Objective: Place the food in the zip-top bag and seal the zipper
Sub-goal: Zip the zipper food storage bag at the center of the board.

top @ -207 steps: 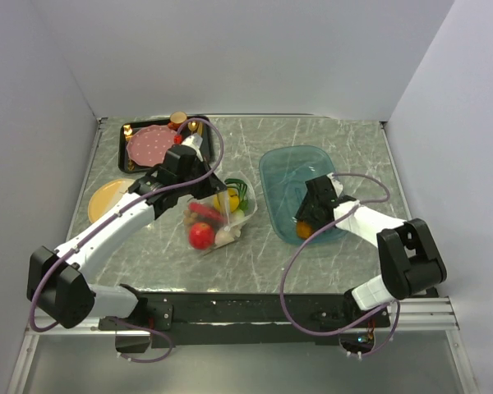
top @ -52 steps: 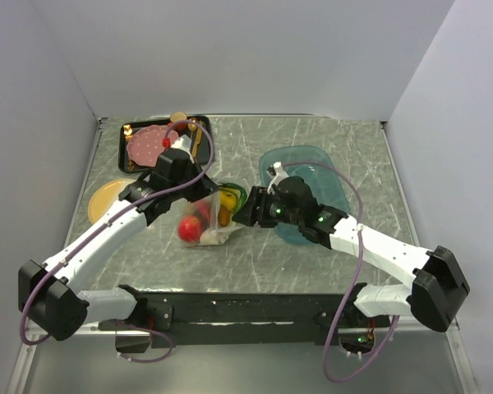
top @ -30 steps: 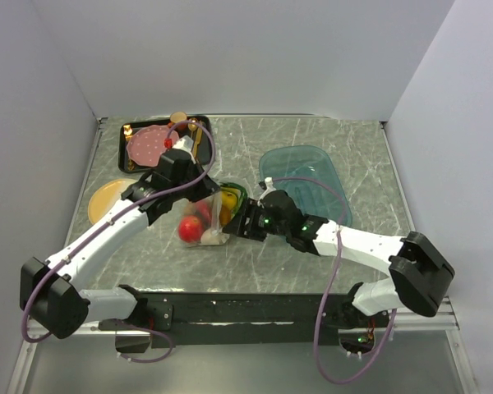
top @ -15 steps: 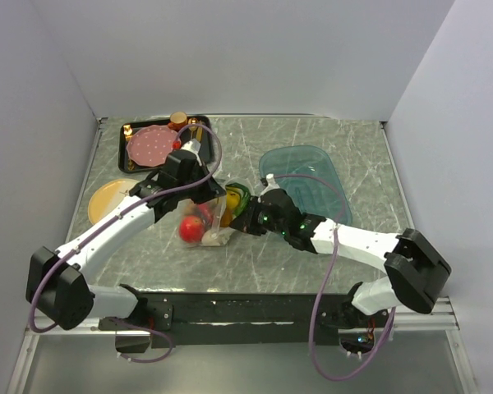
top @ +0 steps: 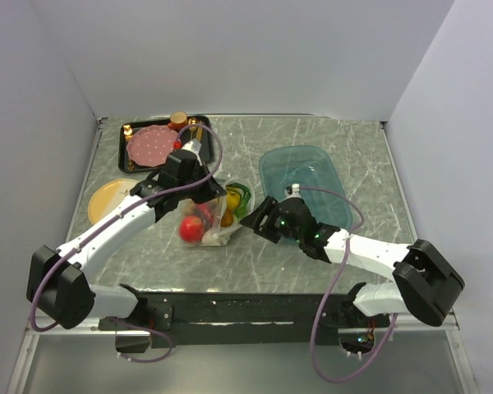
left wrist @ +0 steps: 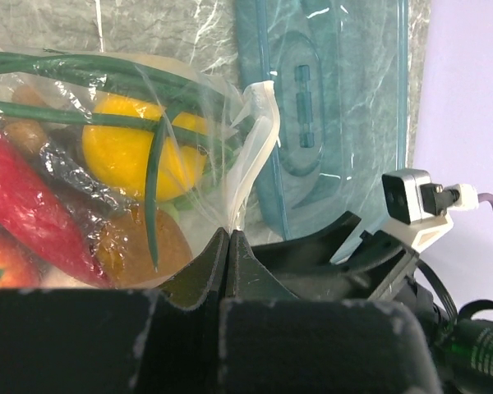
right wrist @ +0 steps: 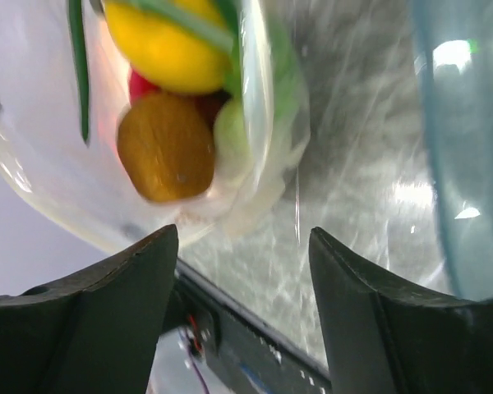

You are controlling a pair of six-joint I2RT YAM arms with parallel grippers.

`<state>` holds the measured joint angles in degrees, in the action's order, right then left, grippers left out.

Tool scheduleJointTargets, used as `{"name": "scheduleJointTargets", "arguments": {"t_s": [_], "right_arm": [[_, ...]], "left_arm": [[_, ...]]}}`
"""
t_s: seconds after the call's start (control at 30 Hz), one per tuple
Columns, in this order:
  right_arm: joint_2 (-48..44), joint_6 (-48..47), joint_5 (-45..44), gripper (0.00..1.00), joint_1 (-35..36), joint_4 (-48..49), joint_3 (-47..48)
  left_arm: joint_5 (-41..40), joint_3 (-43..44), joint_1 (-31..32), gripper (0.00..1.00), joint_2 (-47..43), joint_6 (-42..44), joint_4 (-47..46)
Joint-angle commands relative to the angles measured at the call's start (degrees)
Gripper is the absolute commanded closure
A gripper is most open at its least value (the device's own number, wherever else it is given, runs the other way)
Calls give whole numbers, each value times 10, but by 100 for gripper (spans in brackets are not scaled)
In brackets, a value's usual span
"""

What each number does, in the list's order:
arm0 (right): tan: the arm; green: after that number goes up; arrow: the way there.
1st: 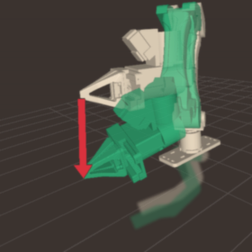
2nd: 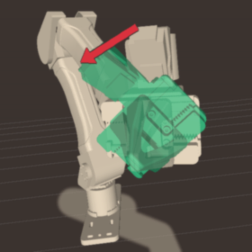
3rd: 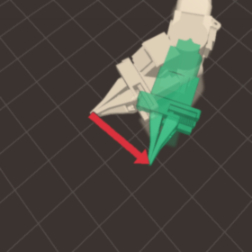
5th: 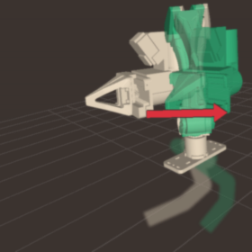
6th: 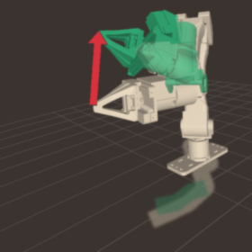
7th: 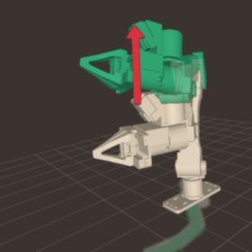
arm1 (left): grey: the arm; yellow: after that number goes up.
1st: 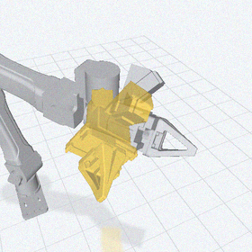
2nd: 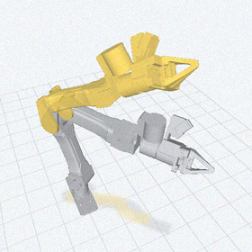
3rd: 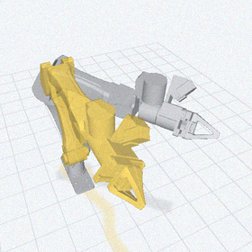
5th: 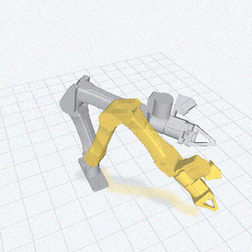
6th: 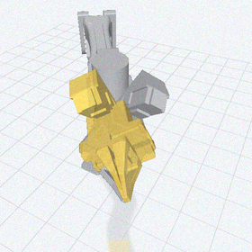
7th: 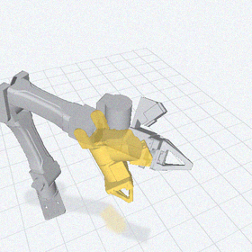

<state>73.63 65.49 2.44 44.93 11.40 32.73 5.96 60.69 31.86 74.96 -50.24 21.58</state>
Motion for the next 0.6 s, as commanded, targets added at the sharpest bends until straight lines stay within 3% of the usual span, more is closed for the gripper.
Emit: {"name": "scheduleJointTargets", "arguments": {"t_s": [0.0, 0.07, 0.2, 0.37, 0.4, 0.57], "right_arm": [[2, 17, -8, 33, -16, 82, -19], [17, 17, 12, 38, -36, 106, -18], [31, 2, 21, 65, -49, 108, -7], [50, -26, 34, 73, -61, 87, 19], [55, -26, 38, 79, -65, 91, 18], [56, -34, 33, 82, -68, 76, 24]], "left_arm": [[6, 15, 2, 99, 5, 8, -19], [12, 14, 2, 99, 7, 8, -22], [20, 15, 3, 99, 13, 7, -22], [15, 18, 8, 99, 18, 7, -21], [15, 20, 8, 99, 20, 8, -17], [11, 28, 14, 99, 26, 9, -12]]}}
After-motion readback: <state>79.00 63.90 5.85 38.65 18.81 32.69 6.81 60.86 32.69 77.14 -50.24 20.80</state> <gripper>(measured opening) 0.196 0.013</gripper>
